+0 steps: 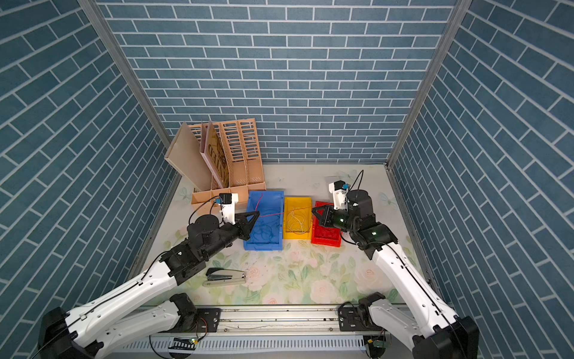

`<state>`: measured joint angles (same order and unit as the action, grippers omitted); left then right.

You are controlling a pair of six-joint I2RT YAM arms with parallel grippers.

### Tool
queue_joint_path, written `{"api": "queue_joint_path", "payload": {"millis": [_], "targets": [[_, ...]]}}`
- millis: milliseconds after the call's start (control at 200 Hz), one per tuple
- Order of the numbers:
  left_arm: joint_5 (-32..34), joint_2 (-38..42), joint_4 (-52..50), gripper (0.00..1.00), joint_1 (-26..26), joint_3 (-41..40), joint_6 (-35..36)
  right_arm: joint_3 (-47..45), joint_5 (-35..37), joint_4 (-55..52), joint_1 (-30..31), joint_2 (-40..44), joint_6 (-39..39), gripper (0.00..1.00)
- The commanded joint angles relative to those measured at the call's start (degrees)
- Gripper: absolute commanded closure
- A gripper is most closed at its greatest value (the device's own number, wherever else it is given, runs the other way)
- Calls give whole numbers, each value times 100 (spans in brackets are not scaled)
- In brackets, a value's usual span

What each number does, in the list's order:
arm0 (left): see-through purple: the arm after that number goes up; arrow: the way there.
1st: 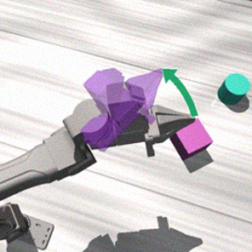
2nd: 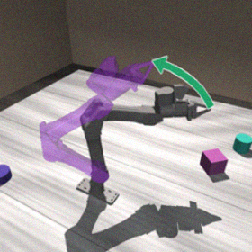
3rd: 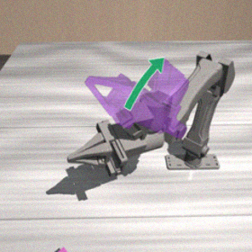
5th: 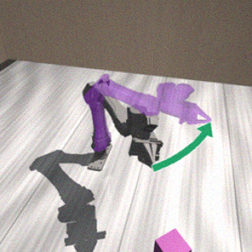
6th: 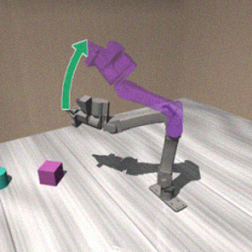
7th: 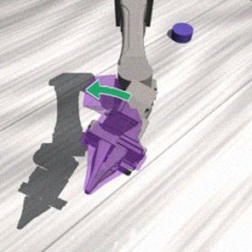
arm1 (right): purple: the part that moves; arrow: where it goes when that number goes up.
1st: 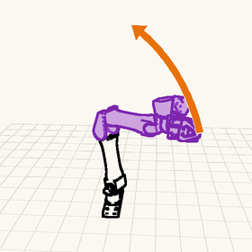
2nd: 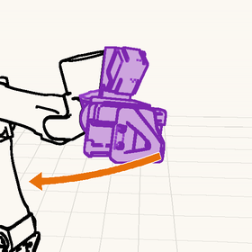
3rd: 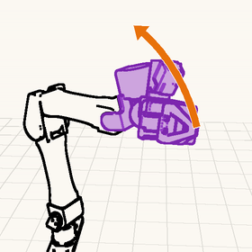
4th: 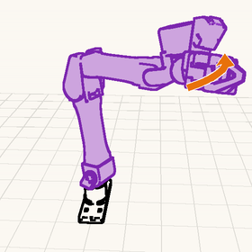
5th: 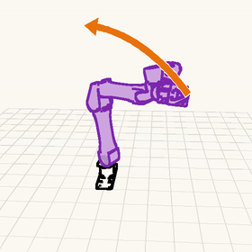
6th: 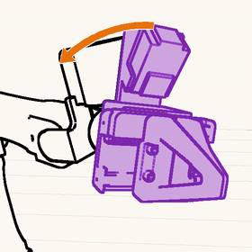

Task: Untangle and sort cables by color
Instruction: Untie the cable, then place the cable in the bin.

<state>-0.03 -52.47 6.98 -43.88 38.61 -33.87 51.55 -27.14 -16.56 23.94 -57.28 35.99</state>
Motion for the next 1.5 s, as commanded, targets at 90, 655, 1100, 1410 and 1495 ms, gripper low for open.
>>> {"api": "queue_joint_path", "payload": {"millis": [90, 655, 1100, 1410, 1495], "targets": [[122, 98, -120, 63, 70, -98, 30, 643, 264, -186, -83, 34, -223, 100], [396, 734, -613, 5, 72, -239, 289, 1393, 1007, -1286, -469, -30, -832, 100], [436, 1187, -803, 4, 72, -508, 194, 777, 958, -907, -636, -136, -892, 100], [494, 1413, -935, 3, 72, -626, 155, 382, 965, -728, -781, -214, -966, 100], [513, 1464, -961, 3, 72, -645, 152, 252, 1021, -698, -851, -260, -1040, 100]]}}
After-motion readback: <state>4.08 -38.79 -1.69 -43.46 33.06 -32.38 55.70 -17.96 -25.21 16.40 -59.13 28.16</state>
